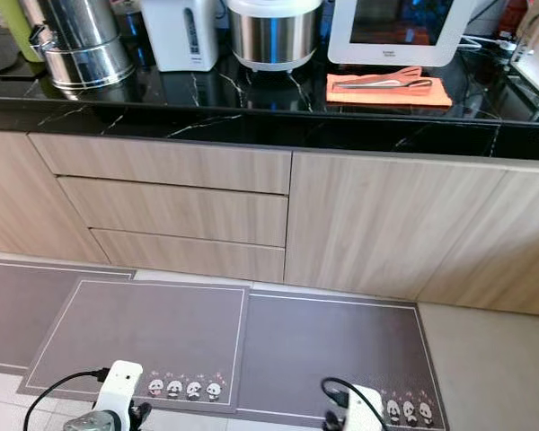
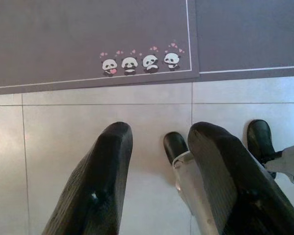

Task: Kitchen organization

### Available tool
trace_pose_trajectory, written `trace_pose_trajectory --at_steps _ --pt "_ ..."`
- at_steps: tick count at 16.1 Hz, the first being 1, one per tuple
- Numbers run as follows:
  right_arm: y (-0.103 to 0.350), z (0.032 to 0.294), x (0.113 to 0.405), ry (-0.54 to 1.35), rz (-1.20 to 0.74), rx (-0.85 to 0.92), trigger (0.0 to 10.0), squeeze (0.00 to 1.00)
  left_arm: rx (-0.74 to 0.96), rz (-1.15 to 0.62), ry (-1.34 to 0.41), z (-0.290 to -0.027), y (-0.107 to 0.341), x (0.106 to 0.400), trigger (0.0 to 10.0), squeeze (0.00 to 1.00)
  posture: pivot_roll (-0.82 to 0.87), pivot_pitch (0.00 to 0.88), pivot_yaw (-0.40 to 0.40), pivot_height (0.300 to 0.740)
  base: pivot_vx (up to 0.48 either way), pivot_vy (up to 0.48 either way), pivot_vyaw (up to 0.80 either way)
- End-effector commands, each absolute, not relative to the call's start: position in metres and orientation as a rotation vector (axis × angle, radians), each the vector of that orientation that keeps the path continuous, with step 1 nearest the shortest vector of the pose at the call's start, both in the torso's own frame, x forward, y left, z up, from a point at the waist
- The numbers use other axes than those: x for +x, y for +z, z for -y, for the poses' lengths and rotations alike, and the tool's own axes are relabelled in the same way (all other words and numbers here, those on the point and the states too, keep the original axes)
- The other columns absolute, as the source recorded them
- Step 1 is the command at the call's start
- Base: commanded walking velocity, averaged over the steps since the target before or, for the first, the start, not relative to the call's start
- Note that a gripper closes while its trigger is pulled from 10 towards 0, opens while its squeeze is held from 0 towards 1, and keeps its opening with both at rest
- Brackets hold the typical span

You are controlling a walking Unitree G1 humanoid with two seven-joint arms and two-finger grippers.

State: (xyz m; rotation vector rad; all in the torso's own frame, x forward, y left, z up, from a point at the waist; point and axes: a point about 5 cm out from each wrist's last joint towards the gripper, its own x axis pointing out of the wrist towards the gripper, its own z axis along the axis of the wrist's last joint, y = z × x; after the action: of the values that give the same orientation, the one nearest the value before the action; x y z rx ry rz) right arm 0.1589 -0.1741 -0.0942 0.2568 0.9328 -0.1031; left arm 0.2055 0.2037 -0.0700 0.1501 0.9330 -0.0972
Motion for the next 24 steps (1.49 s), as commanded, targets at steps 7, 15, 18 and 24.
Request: trace_pose_trajectory --at_steps 7,15,18,24 --pt "-0.096 0.174 0.155 -0.104 -0.946 0.247 10.0 0.00 0.150 -0.930 -0.099 -0.199 -0.070 0.207 10.0 0.00 -0.09 0.000 0.010 0.740 0.000 -0.137 -0.67" --pt "-0.106 0.195 0.106 -0.110 -0.960 0.249 10.0 0.00 0.149 -0.916 -0.104 -0.197 -0.068 0.211 10.0 0.00 -0.08 0.000 0.008 0.740 0.000 0.000 -0.67" --pt "-0.106 0.187 0.108 -0.102 -0.959 0.252 10.0 0.00 0.146 -0.914 -0.107 -0.196 -0.068 0.211 10.0 0.00 -0.08 0.000 0.007 0.740 0.000 0.000 -0.67" --pt "-0.099 0.138 0.147 -0.059 -0.945 0.259 10.0 0.00 0.145 -0.914 -0.108 -0.195 -0.068 0.211 10.0 0.00 -0.08 0.000 0.006 0.740 0.000 -0.062 -0.67"
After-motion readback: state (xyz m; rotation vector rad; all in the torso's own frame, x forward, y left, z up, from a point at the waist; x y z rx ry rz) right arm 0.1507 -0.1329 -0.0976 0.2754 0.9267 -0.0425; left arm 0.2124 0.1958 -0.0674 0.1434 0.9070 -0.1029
